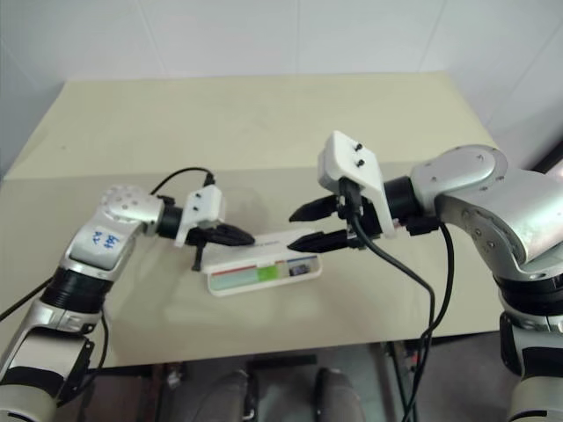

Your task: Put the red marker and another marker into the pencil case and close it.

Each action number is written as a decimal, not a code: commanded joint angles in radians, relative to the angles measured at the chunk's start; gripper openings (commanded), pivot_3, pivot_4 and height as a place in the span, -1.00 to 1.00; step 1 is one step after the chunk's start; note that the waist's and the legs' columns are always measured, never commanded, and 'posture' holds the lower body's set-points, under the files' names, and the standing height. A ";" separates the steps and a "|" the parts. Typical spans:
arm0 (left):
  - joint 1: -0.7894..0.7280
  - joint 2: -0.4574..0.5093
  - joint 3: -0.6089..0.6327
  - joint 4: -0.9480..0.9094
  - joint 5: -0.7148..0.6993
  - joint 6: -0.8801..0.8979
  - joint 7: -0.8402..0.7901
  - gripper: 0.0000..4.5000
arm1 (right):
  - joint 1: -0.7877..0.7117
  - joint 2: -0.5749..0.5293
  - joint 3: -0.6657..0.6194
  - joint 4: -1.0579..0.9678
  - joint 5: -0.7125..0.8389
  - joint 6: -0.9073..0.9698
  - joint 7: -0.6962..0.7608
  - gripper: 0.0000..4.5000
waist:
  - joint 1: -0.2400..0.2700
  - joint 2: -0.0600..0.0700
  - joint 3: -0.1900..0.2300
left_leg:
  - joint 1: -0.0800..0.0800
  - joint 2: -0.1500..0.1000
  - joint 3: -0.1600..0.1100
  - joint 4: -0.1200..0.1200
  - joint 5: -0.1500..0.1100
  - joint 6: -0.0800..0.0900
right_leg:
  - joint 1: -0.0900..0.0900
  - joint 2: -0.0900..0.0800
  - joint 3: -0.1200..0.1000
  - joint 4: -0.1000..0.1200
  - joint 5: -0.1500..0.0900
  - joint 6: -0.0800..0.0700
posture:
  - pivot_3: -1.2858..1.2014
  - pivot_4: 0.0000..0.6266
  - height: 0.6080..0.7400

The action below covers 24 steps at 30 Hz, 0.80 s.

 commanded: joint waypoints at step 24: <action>0.046 0.009 -0.004 -0.160 -0.007 0.036 0.029 -0.99 | 0.002 -0.008 -0.046 -0.028 0.033 -0.003 -0.030 0.03 | -0.004 0.000 0.000 | 0.001 0.000 0.000 0.000 0.000 0.000 | 0.000 0.000 0.000 0.001 0.000 0.000 | 0.03 -0.52 1.00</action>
